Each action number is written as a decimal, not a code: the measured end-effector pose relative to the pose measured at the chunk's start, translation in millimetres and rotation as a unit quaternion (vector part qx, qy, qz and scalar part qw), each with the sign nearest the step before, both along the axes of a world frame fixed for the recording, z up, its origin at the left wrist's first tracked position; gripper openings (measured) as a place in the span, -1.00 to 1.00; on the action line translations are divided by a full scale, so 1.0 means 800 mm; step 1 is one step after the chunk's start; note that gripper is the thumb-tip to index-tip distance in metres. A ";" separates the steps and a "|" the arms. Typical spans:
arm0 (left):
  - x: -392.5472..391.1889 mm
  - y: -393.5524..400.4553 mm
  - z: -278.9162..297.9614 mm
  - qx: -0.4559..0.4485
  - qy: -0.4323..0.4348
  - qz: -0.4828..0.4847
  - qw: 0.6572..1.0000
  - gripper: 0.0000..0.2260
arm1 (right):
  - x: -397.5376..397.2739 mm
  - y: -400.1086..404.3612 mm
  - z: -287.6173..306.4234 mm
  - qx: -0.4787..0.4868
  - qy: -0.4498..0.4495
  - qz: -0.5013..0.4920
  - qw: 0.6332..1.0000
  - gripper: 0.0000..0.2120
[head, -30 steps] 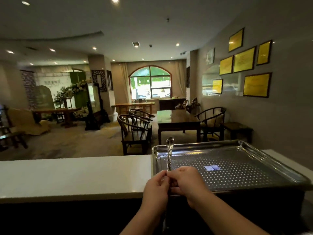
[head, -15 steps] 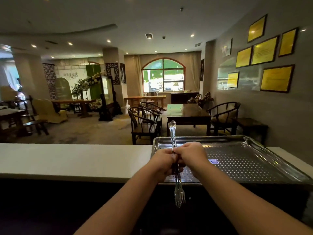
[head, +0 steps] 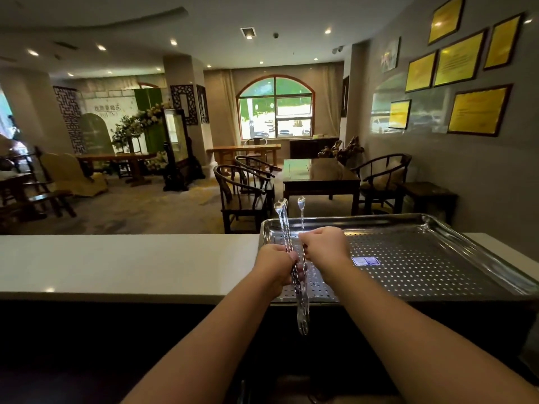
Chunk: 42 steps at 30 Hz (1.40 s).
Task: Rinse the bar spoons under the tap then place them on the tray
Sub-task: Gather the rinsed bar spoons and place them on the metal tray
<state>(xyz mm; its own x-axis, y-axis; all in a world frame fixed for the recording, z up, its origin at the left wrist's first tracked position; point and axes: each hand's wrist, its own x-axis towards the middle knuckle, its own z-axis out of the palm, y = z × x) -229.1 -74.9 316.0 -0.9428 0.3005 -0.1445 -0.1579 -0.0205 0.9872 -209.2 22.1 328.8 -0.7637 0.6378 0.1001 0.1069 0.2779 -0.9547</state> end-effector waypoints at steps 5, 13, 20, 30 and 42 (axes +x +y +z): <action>-0.029 -0.016 -0.020 0.004 -0.061 0.034 0.998 -0.90 | -0.055 0.025 -0.011 -0.061 -0.019 -0.022 0.998 -0.84; -0.073 -0.031 -0.056 -0.007 -0.086 0.046 0.995 -0.88 | -0.144 0.039 -0.073 0.039 -0.158 0.028 0.986 -0.86; -0.083 -0.032 -0.076 -0.019 -0.085 0.043 0.995 -0.89 | -0.166 0.033 -0.111 0.174 -0.244 0.024 0.954 -0.83; -0.082 -0.031 -0.078 -0.030 -0.099 0.047 0.994 -0.82 | -0.165 0.025 -0.117 0.213 -0.233 0.008 0.949 -0.71; -0.062 -0.027 -0.052 -0.015 -0.080 0.043 0.996 -0.84 | -0.022 -0.008 -0.065 -0.029 -0.101 0.245 0.964 -0.84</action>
<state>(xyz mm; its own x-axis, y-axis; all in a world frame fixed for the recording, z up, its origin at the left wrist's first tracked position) -278.6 -96.8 274.6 -0.9290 0.2138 -0.3022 -0.3117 -0.0114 0.9501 -226.5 15.9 276.4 -0.9750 0.1948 -0.1068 0.1612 0.2897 -0.9435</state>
